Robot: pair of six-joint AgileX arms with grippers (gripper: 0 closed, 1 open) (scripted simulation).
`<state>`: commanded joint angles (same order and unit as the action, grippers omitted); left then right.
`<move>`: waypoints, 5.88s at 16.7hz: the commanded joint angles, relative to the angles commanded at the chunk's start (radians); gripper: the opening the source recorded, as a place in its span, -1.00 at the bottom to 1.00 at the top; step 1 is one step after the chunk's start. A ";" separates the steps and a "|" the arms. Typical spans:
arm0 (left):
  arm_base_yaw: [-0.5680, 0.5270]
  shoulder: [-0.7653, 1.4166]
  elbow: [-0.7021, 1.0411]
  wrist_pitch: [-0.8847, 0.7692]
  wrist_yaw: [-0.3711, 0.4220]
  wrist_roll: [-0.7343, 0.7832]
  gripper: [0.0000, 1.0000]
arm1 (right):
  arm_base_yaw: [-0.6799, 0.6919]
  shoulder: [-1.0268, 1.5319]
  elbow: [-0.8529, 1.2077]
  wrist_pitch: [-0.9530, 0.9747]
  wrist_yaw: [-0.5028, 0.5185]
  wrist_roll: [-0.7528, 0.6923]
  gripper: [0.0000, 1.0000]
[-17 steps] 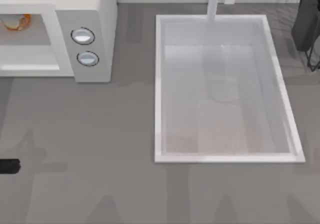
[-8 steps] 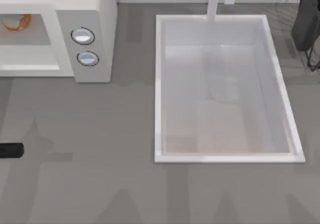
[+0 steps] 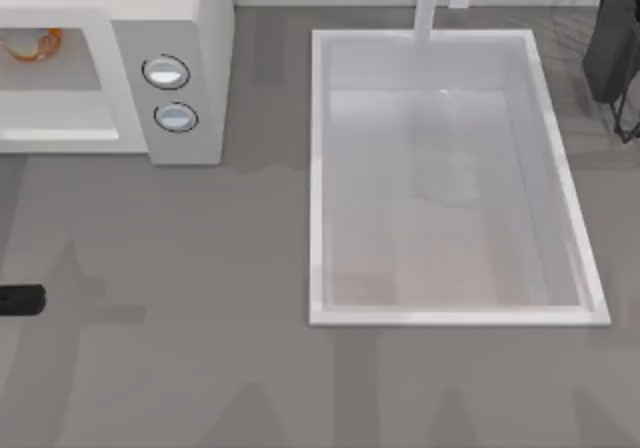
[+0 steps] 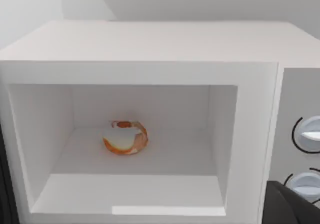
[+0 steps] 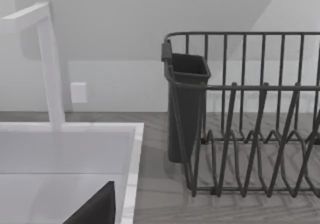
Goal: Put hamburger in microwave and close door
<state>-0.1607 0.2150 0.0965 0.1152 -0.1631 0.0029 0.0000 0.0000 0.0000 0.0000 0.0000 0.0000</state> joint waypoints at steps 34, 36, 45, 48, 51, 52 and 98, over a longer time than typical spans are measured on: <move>1.165 1.386 1.165 -0.804 0.785 0.864 -1.00 | 0.000 0.000 0.000 0.000 0.000 0.000 1.00; 1.194 1.462 1.219 -0.843 0.815 0.893 -1.00 | 0.000 0.000 0.000 0.000 0.000 0.000 1.00; 1.196 1.507 1.225 -0.844 0.827 0.907 -1.00 | 0.000 0.000 0.000 0.000 0.000 0.000 1.00; 1.197 1.541 1.151 -0.748 0.828 0.908 -1.00 | 0.000 0.000 0.000 0.000 0.000 0.000 1.00; 1.198 1.573 1.070 -0.590 0.829 0.909 -1.00 | 0.000 0.000 0.000 0.000 0.000 0.000 1.00; 1.199 1.586 1.041 -0.546 0.830 0.910 -1.00 | 0.000 0.000 0.000 0.000 0.000 0.000 1.00; 0.466 0.939 0.304 -0.207 0.399 0.243 -1.00 | 0.000 0.000 0.000 0.000 0.000 0.000 1.00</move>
<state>0.3051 1.1541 0.4005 -0.0920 0.2356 0.2459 0.0000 0.0000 0.0000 0.0000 0.0000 0.0000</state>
